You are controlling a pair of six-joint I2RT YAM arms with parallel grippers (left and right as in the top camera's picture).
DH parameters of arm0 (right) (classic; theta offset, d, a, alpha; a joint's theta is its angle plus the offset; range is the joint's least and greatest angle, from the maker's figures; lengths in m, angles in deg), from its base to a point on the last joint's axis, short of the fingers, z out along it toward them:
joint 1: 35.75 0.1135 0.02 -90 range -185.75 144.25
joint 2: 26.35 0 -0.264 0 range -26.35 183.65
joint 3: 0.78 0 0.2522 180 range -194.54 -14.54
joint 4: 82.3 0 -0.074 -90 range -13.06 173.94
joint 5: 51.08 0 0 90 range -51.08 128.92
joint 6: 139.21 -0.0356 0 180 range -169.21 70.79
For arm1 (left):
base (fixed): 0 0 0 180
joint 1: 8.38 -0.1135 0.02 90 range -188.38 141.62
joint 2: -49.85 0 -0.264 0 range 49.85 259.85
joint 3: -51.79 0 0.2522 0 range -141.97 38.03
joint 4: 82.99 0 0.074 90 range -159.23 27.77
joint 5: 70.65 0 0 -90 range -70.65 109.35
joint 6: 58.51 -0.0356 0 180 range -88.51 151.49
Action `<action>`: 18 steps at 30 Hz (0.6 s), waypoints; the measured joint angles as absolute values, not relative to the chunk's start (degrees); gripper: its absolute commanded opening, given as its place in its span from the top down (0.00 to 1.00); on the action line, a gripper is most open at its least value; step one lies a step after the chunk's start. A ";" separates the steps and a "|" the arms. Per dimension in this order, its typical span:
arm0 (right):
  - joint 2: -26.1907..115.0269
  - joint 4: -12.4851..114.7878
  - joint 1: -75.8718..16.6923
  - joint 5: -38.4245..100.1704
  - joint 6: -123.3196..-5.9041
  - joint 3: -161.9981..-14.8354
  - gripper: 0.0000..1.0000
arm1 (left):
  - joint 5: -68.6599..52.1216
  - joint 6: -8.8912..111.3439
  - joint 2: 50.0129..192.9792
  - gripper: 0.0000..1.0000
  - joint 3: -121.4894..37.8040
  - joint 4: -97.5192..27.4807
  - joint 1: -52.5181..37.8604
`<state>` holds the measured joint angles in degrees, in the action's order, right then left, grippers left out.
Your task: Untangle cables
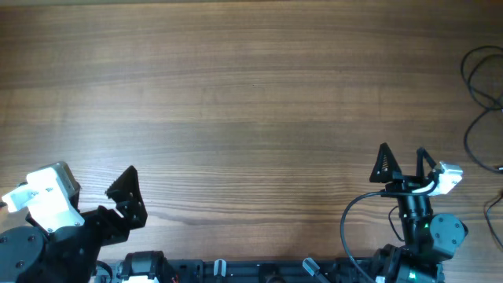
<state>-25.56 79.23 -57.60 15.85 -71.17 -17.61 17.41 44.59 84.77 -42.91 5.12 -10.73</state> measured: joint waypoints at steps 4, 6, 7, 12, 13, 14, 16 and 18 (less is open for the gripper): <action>-25.56 79.25 -57.60 16.09 -73.64 -17.61 0.00 | 17.39 44.33 84.77 0.00 -42.91 5.12 -10.73; -25.56 79.25 -57.60 16.09 -73.88 -17.61 0.00 | 17.39 43.76 84.77 0.00 -42.91 5.12 -10.73; -25.56 79.25 -57.60 16.09 -73.97 -17.61 0.00 | 17.41 43.67 84.77 0.00 -42.91 5.12 -10.73; -25.56 79.25 -57.60 16.09 -74.12 -17.61 0.00 | 17.39 43.35 84.77 0.00 -42.91 5.12 -10.73; -25.56 79.25 -57.49 16.09 -74.14 -17.61 0.00 | 17.39 43.30 84.77 0.00 -42.91 5.12 -10.73; -25.56 79.25 -56.92 16.13 -74.32 -17.61 0.00 | 17.41 43.28 84.77 0.00 -42.91 5.12 -10.73; -25.56 79.25 -54.47 16.41 -74.49 -17.61 0.00 | 17.39 43.28 84.77 0.00 -42.91 5.12 -10.73; -25.56 79.25 -48.18 16.50 -74.58 -17.61 0.00 | 17.39 43.28 84.77 0.00 -42.91 5.12 -10.73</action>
